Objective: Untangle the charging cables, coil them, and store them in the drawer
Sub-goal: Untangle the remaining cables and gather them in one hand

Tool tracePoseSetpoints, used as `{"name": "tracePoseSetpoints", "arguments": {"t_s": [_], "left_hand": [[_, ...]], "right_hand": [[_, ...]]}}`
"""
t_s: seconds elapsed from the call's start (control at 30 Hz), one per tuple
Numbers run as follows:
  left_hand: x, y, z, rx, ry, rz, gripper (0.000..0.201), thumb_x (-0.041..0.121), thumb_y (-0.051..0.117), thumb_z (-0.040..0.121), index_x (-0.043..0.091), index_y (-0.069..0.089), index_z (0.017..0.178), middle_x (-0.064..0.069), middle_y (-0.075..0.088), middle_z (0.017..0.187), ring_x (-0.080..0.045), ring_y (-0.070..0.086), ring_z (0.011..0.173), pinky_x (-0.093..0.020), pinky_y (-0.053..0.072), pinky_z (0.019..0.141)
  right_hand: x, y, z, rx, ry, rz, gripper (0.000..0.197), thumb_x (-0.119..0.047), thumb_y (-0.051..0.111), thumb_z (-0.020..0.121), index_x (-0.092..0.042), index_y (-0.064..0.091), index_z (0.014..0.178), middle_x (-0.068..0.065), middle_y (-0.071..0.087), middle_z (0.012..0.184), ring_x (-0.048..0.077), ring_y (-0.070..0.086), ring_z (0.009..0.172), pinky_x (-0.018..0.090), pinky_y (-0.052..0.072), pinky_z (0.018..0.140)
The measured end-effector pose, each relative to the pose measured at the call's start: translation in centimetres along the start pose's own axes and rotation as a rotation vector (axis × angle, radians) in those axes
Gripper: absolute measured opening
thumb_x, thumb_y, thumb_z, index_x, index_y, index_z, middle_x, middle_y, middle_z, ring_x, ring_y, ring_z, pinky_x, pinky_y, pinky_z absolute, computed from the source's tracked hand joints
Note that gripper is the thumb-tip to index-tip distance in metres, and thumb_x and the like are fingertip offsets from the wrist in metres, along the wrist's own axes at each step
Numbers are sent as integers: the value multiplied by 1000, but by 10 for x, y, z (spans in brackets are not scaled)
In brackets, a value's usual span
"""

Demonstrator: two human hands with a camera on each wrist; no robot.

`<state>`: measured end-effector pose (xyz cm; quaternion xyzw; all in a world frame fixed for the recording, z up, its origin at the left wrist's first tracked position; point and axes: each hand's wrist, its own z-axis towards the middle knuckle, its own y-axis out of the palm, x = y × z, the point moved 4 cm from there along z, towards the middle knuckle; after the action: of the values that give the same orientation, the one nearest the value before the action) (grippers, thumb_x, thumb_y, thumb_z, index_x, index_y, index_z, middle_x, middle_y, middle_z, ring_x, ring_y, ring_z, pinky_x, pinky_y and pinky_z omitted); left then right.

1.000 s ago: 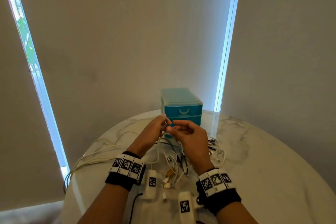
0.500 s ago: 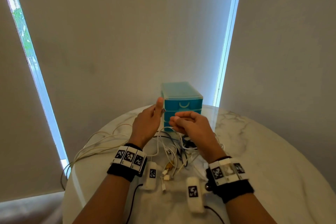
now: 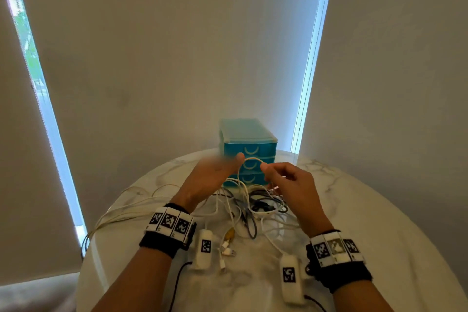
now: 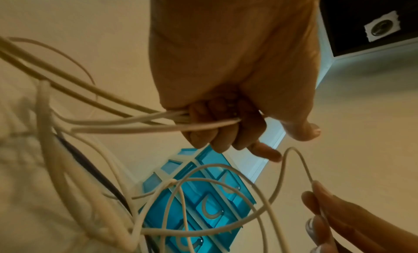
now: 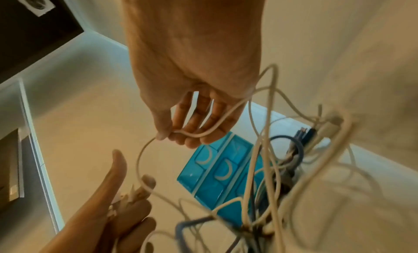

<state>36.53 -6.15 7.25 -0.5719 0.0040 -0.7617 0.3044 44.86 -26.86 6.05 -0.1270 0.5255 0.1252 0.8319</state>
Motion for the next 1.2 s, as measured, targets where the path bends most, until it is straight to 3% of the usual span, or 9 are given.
{"name": "tracePoseSetpoints", "arguments": {"t_s": [0.27, 0.37, 0.47, 0.57, 0.63, 0.8, 0.97, 1.1, 1.2], "left_hand": [[2, 12, -5, -81, 50, 40, 29, 52, 76, 95, 24, 86, 94, 8, 83, 90, -4, 77, 88, -15, 54, 77], [7, 3, -4, 109, 72, -140, 25, 46, 78, 96, 23, 86, 99, 8, 83, 93, -5, 78, 92, -27, 58, 85], [6, -15, -6, 414, 53, -353, 27, 45, 78, 95, 20, 85, 101, 10, 73, 67, 2, 64, 66, -31, 53, 80], [-6, -31, -3, 576, 5, -537, 37, 53, 77, 93, 19, 85, 105, -21, 56, 67, -14, 61, 63, -47, 53, 91], [-15, -37, -1, 629, -9, -569, 39, 58, 75, 94, 22, 84, 105, -34, 56, 80, -20, 59, 61, -42, 53, 74], [-31, -34, 6, 591, -64, -640, 37, 59, 72, 96, 25, 83, 107, 3, 38, 54, -8, 32, 47, -27, 31, 48], [-30, -32, 8, 573, -36, -644, 36, 57, 70, 98, 24, 82, 109, 5, 35, 56, -8, 29, 48, -23, 29, 43], [-34, -39, 5, 674, -80, -737, 32, 53, 70, 100, 24, 80, 108, 10, 37, 52, -6, 30, 46, -24, 28, 44], [-33, -37, 4, 647, -116, -704, 30, 51, 71, 100, 23, 80, 106, 11, 39, 53, -6, 32, 47, -27, 29, 48]], "right_hand": [[7, -2, -8, 150, 101, 238, 24, -38, 82, 94, -19, 82, 108, 7, 81, 95, 22, 76, 83, 38, 64, 80], [6, -2, -6, 30, 97, 241, 31, -34, 86, 91, -25, 77, 120, 4, 83, 102, 18, 79, 95, 38, 65, 88], [12, -4, -5, -155, 57, -67, 33, -23, 91, 86, -25, 77, 116, -4, 83, 99, 10, 79, 95, 31, 63, 93], [23, -16, -3, -135, 51, -327, 20, -26, 92, 85, -30, 83, 102, -13, 83, 93, 1, 77, 89, 32, 63, 93], [23, -26, -2, -89, 79, -291, 16, -29, 90, 87, -30, 84, 102, -12, 83, 93, 4, 78, 90, 34, 65, 92], [16, -33, -3, -75, 72, -200, 14, -32, 86, 92, -28, 84, 105, -6, 83, 93, 12, 79, 88, 39, 66, 89], [8, -17, -10, -253, 91, -323, 29, -57, 70, 98, -34, 85, 107, -14, 83, 98, 5, 77, 94, 29, 62, 90], [-10, -7, -18, -511, 39, -223, 29, -44, 63, 106, -28, 83, 118, -10, 83, 108, 8, 76, 105, 21, 58, 94], [-26, -11, -9, -80, -129, -61, 17, -34, 71, 102, -25, 83, 111, -3, 81, 95, 11, 73, 86, 20, 60, 77]]}}
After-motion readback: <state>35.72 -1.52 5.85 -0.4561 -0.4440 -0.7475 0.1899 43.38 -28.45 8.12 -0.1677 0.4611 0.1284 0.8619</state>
